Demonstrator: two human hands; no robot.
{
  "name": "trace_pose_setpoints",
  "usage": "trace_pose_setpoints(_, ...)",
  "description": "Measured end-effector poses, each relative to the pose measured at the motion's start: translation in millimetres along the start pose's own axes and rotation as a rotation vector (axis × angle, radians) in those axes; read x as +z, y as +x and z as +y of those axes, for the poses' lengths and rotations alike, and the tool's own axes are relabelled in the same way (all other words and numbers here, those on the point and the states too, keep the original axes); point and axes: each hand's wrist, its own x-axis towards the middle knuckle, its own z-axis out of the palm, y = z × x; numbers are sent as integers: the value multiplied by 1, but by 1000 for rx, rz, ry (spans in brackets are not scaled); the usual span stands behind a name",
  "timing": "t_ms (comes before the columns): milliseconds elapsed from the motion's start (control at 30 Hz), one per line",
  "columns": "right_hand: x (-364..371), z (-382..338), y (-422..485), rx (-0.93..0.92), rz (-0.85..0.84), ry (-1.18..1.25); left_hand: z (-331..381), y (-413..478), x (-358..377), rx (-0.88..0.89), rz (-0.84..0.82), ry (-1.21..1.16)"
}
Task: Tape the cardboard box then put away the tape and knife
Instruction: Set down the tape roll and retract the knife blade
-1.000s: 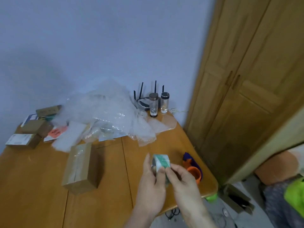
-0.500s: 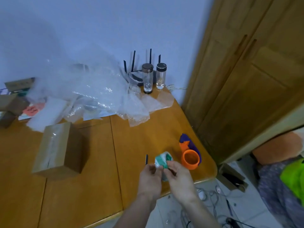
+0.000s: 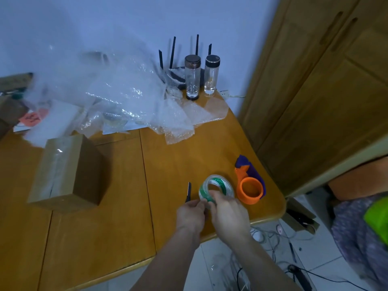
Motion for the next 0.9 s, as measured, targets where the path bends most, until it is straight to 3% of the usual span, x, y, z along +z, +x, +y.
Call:
trace_pose_setpoints(167,6,5,2,-28,25,-71,-3,13,3,-72,-42,-52)
trace_pose_setpoints(300,8,11,4,-54,29,-162,-10,16,1,-22,-15,-59)
trace_pose_setpoints(467,18,15,4,-123,-7,-260,-20,16,-22,206,212,318)
trace_pose_setpoints(600,31,19,0,-154,-6,-293,-25,16,-40,251,289,574)
trace_pose_setpoints(900,40,20,1,-183,58,-272,-29,18,-41,228,254,656)
